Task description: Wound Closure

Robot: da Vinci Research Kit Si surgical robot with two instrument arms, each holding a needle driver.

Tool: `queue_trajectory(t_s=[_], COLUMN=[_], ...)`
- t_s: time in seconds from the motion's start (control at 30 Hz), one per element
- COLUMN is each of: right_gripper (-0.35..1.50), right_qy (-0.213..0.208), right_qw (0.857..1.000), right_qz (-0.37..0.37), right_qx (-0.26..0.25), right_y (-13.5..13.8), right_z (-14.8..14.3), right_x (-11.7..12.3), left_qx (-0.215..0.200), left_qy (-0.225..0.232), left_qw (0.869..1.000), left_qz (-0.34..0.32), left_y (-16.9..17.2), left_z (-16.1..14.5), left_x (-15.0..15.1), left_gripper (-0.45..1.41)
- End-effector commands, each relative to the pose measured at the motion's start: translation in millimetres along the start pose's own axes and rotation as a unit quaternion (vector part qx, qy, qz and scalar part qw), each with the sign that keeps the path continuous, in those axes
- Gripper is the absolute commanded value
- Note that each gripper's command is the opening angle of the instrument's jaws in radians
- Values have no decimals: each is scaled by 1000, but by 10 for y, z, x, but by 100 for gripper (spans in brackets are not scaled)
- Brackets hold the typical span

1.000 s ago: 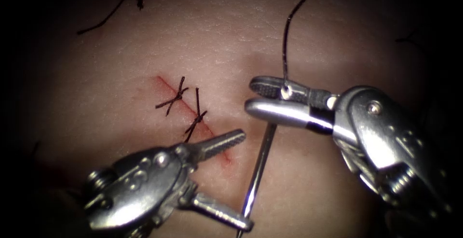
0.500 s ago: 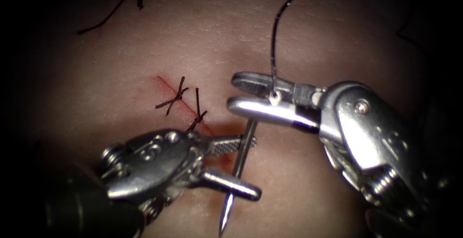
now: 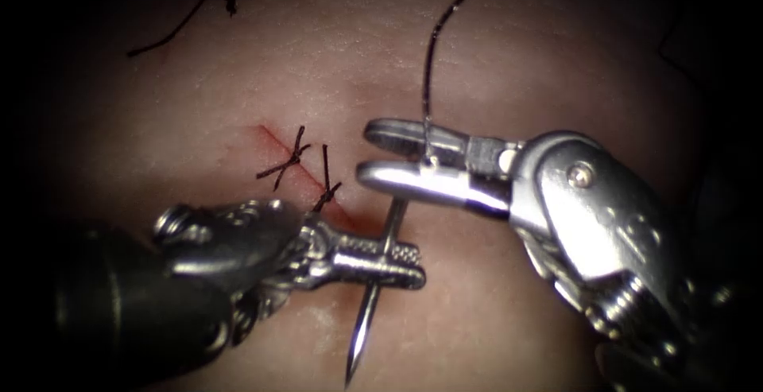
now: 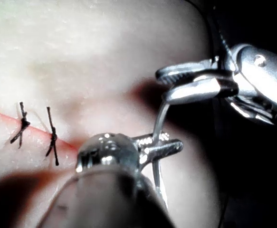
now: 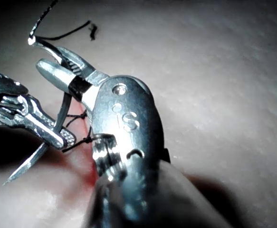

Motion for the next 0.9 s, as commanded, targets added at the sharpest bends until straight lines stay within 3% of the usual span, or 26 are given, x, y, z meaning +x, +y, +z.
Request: queue_trajectory(t_s=[0.03, 0.13, 0.3, 0.43, 0.6, 0.9], right_gripper=[52, 103, 118, 118, 104, 91], right_qy=[-5, -10, -19, -25, -13, -21], right_qw=[1000, 1000, 999, 999, 999, 996], right_qz=[0, 8, 15, 20, 27, 77], right_qx=[1, -9, -24, -31, -42, -48], right_y=[-2, -4, -3, -3, 1, 4], right_z=[8, 9, 10, 11, 14, 20], right_x=[-6, -3, 6, 15, 23, 18], left_qx=[-5, -13, -15, -16, -30, -80], left_qy=[5, 21, 37, 42, 36, 48], left_qw=[1000, 999, 998, 998, 998, 996], left_qz=[-6, -27, -42, -49, -49, -12], left_y=[-5, -6, -9, -12, -13, -13], left_z=[4, 2, 1, 1, 3, 2], left_x=[-4, 4, 11, 11, 7, 6], left_gripper=[-45, -45, -45, -45, -45, -45])
